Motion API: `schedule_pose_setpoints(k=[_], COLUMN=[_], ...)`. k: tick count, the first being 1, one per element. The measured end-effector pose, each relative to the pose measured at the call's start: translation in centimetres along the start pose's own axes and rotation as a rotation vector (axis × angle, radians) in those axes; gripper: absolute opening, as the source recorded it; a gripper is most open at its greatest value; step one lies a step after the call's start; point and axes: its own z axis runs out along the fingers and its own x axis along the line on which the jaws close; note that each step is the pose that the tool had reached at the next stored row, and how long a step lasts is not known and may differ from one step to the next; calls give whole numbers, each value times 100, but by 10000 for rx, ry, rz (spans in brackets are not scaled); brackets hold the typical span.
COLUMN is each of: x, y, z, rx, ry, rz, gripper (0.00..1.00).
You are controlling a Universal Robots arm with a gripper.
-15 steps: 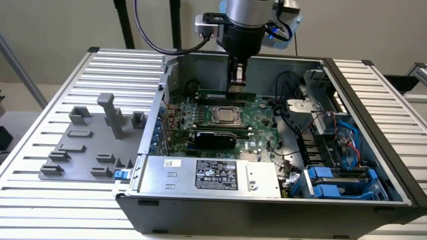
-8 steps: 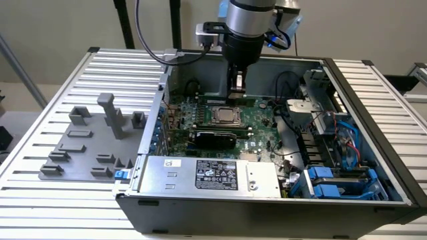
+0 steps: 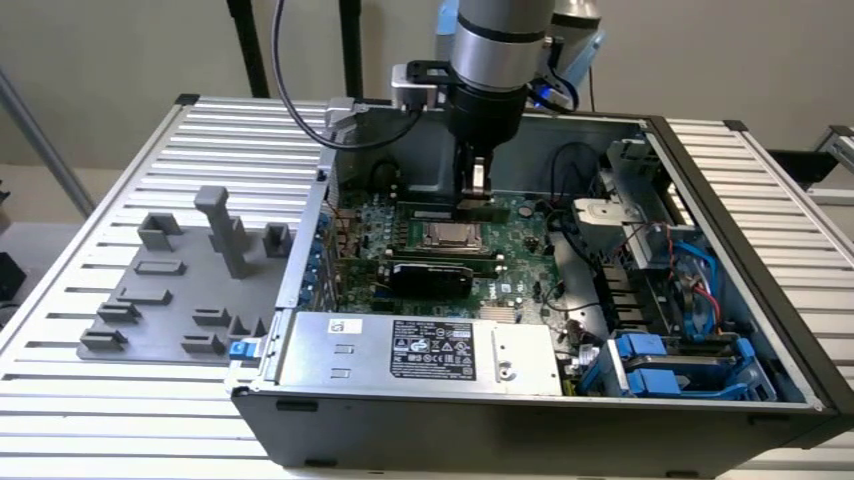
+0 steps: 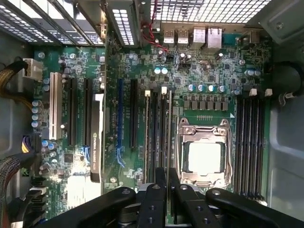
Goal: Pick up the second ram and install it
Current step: 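Insert the second ram into the second slot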
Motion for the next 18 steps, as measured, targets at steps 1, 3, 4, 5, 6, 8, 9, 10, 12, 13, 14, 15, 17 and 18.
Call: schedule_pose_setpoints(k=[1, 3, 4, 5, 6, 8, 9, 10, 12, 13, 14, 15, 17, 18], x=[4, 13, 17, 20, 23, 24, 25, 25, 26, 26, 26, 27, 28, 28], y=[-1, -3, -4, -4, -5, -7, -7, -9, -10, -10, -11, -12, -13, -14], z=[15, 44, 60, 76, 93, 130, 148, 165, 202, 220, 238, 256, 293, 311], rx=[6, 17, 23, 29, 35, 47, 52, 54, 59, 59, 59, 58, 58, 59], ry=[-1, -2, -4, -7, -13, -23, -26, -28, -37, -41, -43, -44, -45, -46], rz=[-11, -30, -36, -38, -40, -42, -43, -45, -45, -44, -44, -44, -43, -41], gripper=[0, 0, 0, 0, 0, 0, 0, 0, 0, 0, 0, 0, 0, 0])
